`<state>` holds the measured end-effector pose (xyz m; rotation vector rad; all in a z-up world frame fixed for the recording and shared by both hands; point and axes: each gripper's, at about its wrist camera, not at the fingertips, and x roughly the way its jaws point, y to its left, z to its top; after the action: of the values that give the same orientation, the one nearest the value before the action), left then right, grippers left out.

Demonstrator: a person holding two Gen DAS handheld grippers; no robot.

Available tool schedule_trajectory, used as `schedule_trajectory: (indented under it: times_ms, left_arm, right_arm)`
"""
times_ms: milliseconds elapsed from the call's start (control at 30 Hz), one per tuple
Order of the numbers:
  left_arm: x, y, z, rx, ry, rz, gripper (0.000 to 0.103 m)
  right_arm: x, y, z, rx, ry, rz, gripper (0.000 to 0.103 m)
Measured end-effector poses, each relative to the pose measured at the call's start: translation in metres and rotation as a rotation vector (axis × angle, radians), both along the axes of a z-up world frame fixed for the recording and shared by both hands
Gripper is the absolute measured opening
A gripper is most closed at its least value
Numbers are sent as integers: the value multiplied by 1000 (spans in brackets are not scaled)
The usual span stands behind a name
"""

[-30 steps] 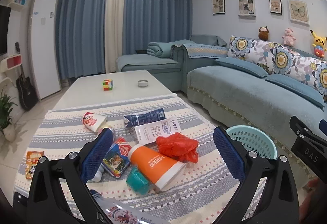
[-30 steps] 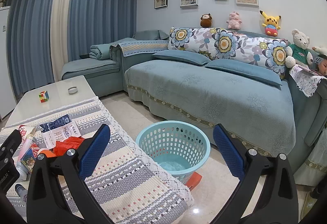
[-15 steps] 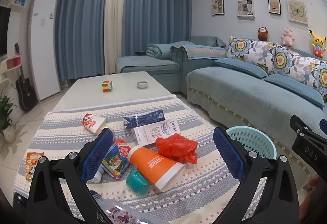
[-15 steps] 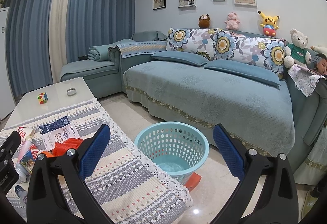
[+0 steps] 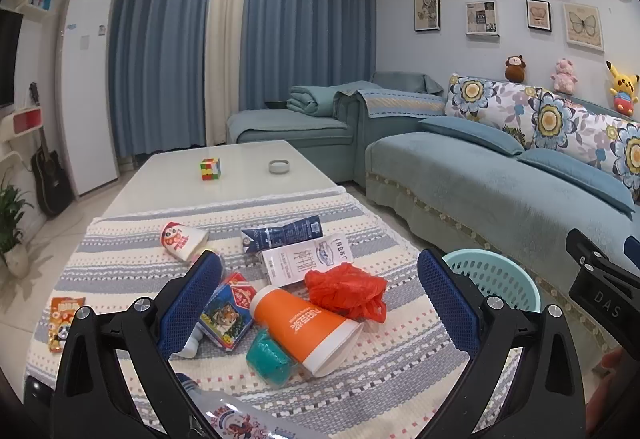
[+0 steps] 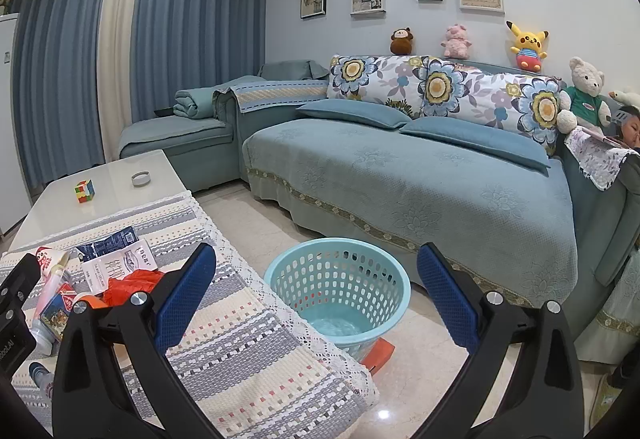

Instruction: Collect trash

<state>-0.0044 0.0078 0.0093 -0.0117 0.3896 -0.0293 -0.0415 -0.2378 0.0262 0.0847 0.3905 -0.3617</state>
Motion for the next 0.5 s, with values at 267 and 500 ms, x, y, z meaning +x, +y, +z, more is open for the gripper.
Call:
schedule_trajectory:
  times_ms: [267, 500]
  left_arm:
    - [0, 0, 0, 0, 0, -1, 95]
    - [0, 0, 0, -1, 0, -1, 95]
  right_arm:
    - [1, 2, -1, -1, 3, 6, 95]
    - [1, 4, -2, 1, 4, 5, 95]
